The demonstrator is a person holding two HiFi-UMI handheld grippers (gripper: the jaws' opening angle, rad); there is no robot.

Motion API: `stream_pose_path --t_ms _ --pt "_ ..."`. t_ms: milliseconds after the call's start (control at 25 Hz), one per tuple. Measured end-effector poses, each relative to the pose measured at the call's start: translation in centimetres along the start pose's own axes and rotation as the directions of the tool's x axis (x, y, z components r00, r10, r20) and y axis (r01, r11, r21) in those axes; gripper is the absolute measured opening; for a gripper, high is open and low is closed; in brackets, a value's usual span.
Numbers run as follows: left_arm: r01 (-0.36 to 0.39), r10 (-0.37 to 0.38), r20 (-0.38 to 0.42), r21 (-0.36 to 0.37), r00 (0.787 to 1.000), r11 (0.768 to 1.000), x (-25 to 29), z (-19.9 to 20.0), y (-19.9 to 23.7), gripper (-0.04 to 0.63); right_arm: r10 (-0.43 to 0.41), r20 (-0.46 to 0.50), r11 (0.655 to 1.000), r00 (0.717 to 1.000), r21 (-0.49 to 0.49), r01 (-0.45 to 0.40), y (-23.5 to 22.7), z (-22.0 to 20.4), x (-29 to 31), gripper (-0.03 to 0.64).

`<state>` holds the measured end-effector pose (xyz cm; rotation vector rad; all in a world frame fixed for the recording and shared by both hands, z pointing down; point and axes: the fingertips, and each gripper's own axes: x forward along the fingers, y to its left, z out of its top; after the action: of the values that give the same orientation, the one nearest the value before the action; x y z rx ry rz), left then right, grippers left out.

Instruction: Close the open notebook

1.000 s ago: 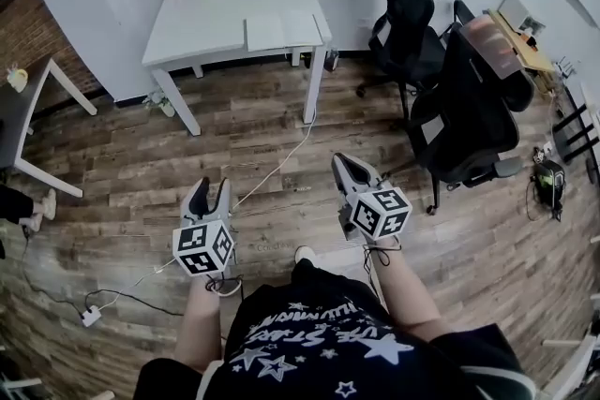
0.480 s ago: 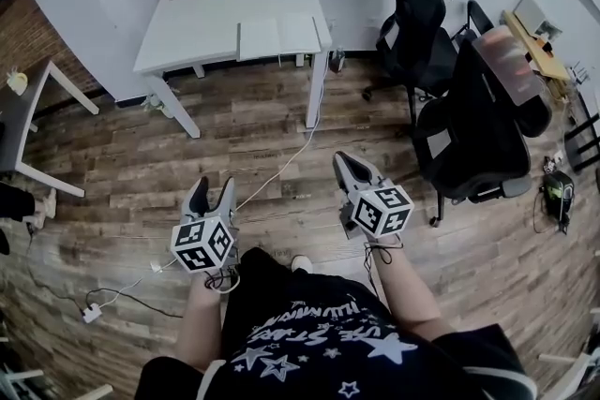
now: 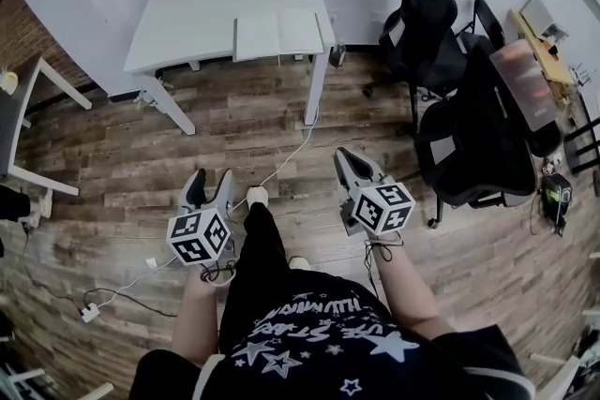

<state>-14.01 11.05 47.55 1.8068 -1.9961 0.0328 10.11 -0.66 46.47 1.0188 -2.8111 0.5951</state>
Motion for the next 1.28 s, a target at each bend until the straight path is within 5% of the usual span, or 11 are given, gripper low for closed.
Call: stream_pose_path --t_ms 600,800,1120,1280 --pt "0.103 -0.108 -0.055 -0.077 0.993 0.992 15.6 5.7 5.7 0.268 -0.091 -0.026 0.996 0.996 0.016 0.091 -5.0 3.4 13.5 0.002" --pt "0.168 -0.189 -0.126 -0.158 0.974 0.973 21.2 7.1 7.5 0.268 -0.125 -0.037 0.992 0.991 0.024 0.126 -6.1 5.2 18.5 0.002" --pt "0.198 -0.236 -0.203 -0.190 0.950 0.962 28.5 8.4 10.0 0.268 -0.189 -0.047 0.981 0.981 0.038 0.191 -8.0 7.4 24.3 0.002" --pt "0.233 -0.289 -0.256 -0.226 0.922 0.946 32.1 7.9 10.0 0.266 -0.214 -0.064 0.975 0.975 0.048 0.218 -8.7 7.4 26.5 0.002"
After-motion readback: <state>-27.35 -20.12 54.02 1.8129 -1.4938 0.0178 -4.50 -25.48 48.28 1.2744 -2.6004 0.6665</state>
